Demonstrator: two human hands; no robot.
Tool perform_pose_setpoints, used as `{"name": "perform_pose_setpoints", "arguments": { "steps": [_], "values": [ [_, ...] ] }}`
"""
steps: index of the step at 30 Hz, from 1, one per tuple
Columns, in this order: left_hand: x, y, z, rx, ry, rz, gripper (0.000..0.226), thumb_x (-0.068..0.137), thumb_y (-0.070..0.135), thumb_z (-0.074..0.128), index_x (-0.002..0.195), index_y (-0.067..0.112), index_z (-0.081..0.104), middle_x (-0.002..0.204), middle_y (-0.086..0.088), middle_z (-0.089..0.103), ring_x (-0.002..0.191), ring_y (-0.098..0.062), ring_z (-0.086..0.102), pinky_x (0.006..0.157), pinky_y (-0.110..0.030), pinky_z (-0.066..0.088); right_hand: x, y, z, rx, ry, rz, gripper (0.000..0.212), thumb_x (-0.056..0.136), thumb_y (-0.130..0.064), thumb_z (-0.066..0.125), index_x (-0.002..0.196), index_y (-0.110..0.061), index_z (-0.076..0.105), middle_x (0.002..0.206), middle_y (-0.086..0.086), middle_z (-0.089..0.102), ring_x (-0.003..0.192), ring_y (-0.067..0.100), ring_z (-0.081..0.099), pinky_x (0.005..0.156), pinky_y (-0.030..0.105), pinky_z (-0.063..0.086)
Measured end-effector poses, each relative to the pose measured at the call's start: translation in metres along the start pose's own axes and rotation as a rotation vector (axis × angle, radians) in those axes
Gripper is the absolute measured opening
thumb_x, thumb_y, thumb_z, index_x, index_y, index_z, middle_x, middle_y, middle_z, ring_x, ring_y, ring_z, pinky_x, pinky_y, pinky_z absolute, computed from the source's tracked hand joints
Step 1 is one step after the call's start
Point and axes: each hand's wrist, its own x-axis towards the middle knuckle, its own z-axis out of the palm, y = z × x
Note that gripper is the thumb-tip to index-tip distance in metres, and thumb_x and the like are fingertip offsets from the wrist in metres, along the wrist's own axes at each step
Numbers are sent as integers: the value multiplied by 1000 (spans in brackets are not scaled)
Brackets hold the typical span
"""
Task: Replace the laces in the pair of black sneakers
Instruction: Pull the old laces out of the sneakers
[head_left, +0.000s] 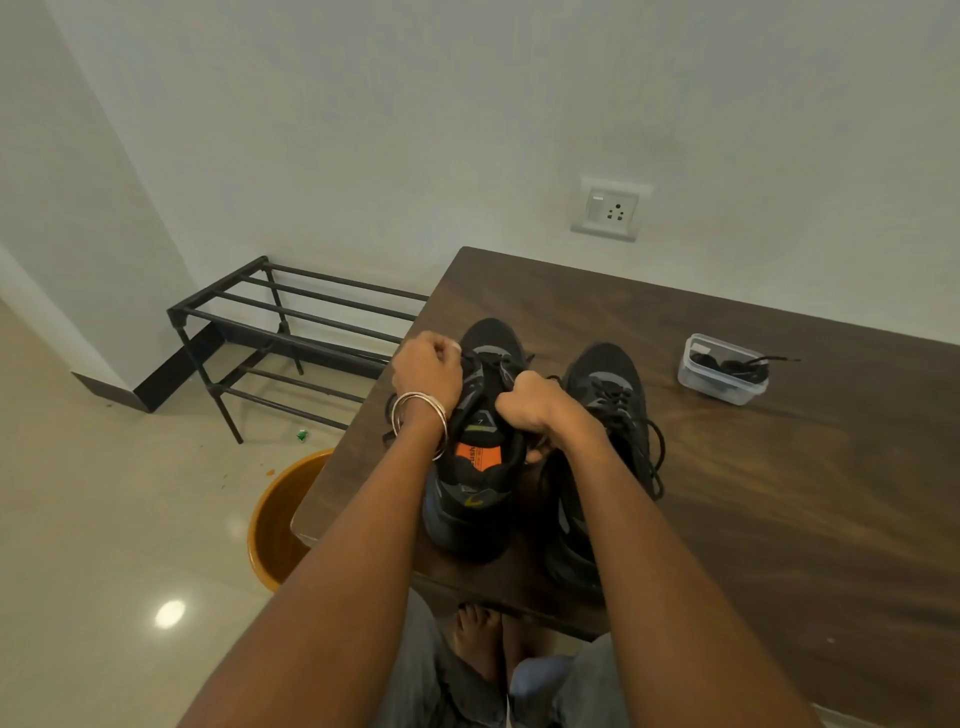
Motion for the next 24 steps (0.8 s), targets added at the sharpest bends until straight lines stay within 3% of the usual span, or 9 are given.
{"name": "perform_pose_setpoints", "arguments": {
  "steps": [3,7,9,12,14,16,20,22,24],
  "values": [
    [9,-1,-4,8,-42,232,18,89,29,64,103,21,72,101,-4,64,90,-18,60,82,-36,52,2,4,3,93,5,21,23,91,-18,49,101,0,59,110,22,63,76,33,63,51,32,54],
    [8,3,-4,217,-285,379,22,88,31,67,105,21,73,108,-1,58,95,-16,56,83,-28,45,2,5,7,94,34,12,21,90,-20,49,99,-3,57,110,19,63,82,31,66,46,28,50],
    [6,6,-2,294,-252,374,20,89,32,65,100,18,74,108,0,57,92,-16,55,78,-27,41,1,4,8,63,58,5,20,92,-21,48,99,-3,55,110,17,60,86,31,64,46,27,49],
    [2,11,1,377,-204,402,23,94,30,57,100,12,71,109,-5,58,93,-22,58,73,-28,37,1,5,9,30,85,2,29,94,-21,46,114,-2,54,112,15,56,91,30,58,47,26,44],
    [0,14,-1,360,-155,363,25,97,27,51,98,9,68,106,-6,60,93,-24,59,73,-30,38,1,4,10,15,94,-8,36,94,-21,45,122,0,54,119,17,56,96,32,57,53,27,44],
    [0,10,-1,236,-85,202,22,97,22,52,94,9,69,100,-7,65,92,-25,63,77,-35,47,2,3,11,11,93,-21,37,95,-20,45,123,1,54,126,20,56,99,32,57,61,29,45],
    [5,-3,-3,-389,17,-279,19,96,17,56,79,13,62,86,-11,69,77,-22,70,81,-41,58,1,1,11,9,89,-14,38,96,-20,44,126,2,52,128,20,53,76,27,55,48,26,43],
    [7,-4,-3,-285,31,-199,15,95,18,58,82,12,65,90,-10,68,81,-21,67,83,-37,56,1,0,11,12,94,13,41,96,-23,45,130,0,51,132,20,50,70,27,55,42,25,45],
    [9,-3,-6,-101,55,25,14,93,21,60,94,13,71,98,-8,66,90,-20,61,86,-36,51,1,-1,12,4,101,29,43,96,-25,46,132,-1,51,136,19,47,68,27,54,40,25,45]
  ]
}}
